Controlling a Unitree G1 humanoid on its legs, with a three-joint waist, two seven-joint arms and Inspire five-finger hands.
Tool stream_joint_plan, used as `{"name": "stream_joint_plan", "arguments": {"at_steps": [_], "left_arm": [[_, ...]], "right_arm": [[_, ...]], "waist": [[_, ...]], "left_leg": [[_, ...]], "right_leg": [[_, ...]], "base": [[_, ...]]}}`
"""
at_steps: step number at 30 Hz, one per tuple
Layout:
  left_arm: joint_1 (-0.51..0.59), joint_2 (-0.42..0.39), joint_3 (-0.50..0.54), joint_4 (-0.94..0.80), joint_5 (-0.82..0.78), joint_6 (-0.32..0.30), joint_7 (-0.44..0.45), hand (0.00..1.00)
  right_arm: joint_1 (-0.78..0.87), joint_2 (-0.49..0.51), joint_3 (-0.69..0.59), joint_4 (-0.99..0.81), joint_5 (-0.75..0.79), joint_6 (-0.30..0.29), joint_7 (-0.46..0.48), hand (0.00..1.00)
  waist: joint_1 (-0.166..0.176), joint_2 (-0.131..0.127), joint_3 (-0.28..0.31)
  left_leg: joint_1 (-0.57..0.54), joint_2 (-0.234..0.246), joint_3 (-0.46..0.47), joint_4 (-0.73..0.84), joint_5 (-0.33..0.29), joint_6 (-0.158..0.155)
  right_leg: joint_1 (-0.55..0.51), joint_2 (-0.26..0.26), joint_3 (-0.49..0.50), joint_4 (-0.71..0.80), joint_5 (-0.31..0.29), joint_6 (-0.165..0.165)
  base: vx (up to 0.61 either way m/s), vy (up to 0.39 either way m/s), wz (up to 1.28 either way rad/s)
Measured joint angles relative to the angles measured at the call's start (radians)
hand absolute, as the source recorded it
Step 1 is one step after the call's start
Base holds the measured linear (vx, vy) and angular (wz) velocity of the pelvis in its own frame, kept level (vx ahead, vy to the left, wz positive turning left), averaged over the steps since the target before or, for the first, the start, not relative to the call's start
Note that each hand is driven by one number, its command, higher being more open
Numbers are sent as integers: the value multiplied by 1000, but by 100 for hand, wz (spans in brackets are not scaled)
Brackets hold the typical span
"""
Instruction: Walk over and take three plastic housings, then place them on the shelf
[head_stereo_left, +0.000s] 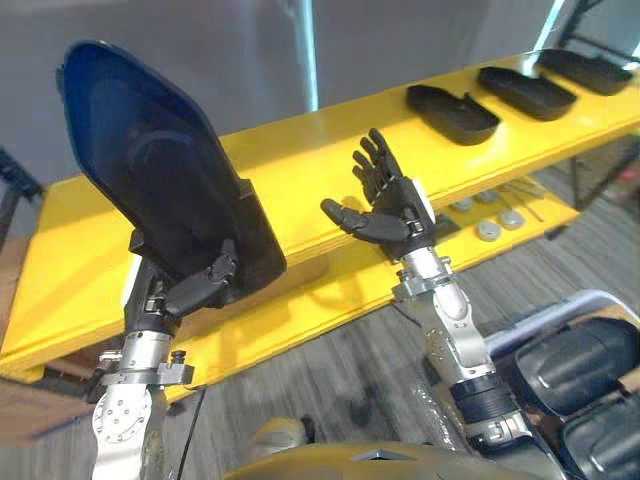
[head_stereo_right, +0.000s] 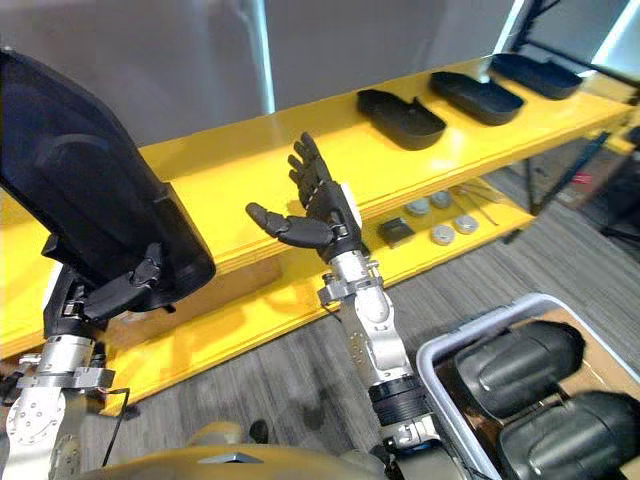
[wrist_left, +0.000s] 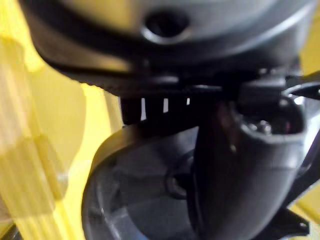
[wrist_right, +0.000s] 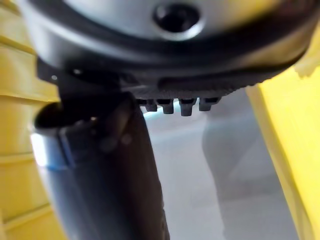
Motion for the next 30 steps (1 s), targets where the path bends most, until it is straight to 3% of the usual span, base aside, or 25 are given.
{"name": "stream_joint_plan", "arguments": {"at_steps": [3, 6, 8, 11, 14, 18, 23, 28, 30], "left_arm": [[3, 1, 3, -43, -1, 33, -1, 0], [-57, 4, -1, -44, -5, 83, 10, 0], [-93, 6, 2, -37, -7, 99, 35, 0], [-214, 38, 30, 49, -21, 129, 113, 0], [-313, 70, 81, 157, -49, 157, 193, 0], [-429, 107, 129, 267, -49, 188, 282, 0], [-573, 174, 152, 411, -46, 219, 342, 0], [-695, 269, 167, 473, -105, 266, 345, 0], [-767, 320, 167, 541, -144, 316, 347, 0]], "right_arm": [[12, -10, 1, 0, -18, 0, -11, 100], [29, -56, -36, 0, -89, 0, -32, 100], [46, -79, -53, -7, -121, 1, -43, 100], [101, -118, -129, -76, -137, 11, -34, 100], [141, -145, -207, -139, -133, 23, -7, 100], [195, -151, -240, -194, -86, 26, 39, 100], [219, -151, -167, -293, -86, 26, 99, 100], [223, -156, -78, -384, -86, 28, 128, 100], [225, -156, -29, -422, -79, 28, 128, 100]], "waist": [[-38, -7, -5], [-57, 13, -1], [-65, 17, 0], [-88, 30, 6], [-138, 34, 8], [-175, 39, 16], [-176, 71, 62], [-176, 59, 112], [-177, 51, 129]], "left_leg": [[-25, 21, 23, 0, 8, -14], [-58, 45, 35, -4, 23, -34], [-66, 62, 46, -4, 30, -36], [-66, 100, 75, -6, 29, -50], [-37, 109, 113, -40, 32, -56], [-28, 108, 158, -55, 33, -56], [-28, 109, 202, -76, 47, -52], [-55, 112, 219, -107, 77, -54], [-83, 114, 220, -107, 85, -54]], "right_leg": [[-48, 14, -1, -1, 0, 0], [-86, 37, 0, -9, 27, -2], [-97, 54, 5, -25, 48, 17], [-116, 103, 36, -48, 70, 15], [-124, 119, 69, -59, 73, 11], [-156, 124, 118, -56, 74, 11], [-207, 131, 165, -31, 74, 11], [-268, 142, 182, -12, 77, 2], [-310, 145, 189, 14, 72, -5]], "base": [[-31, -39, -26], [19, -87, -14], [69, -84, -22], [93, -103, -43], [57, -50, -39], [5, -3, -36], [-47, -25, -26], [-54, -50, -11], [-39, -46, -3]]}}
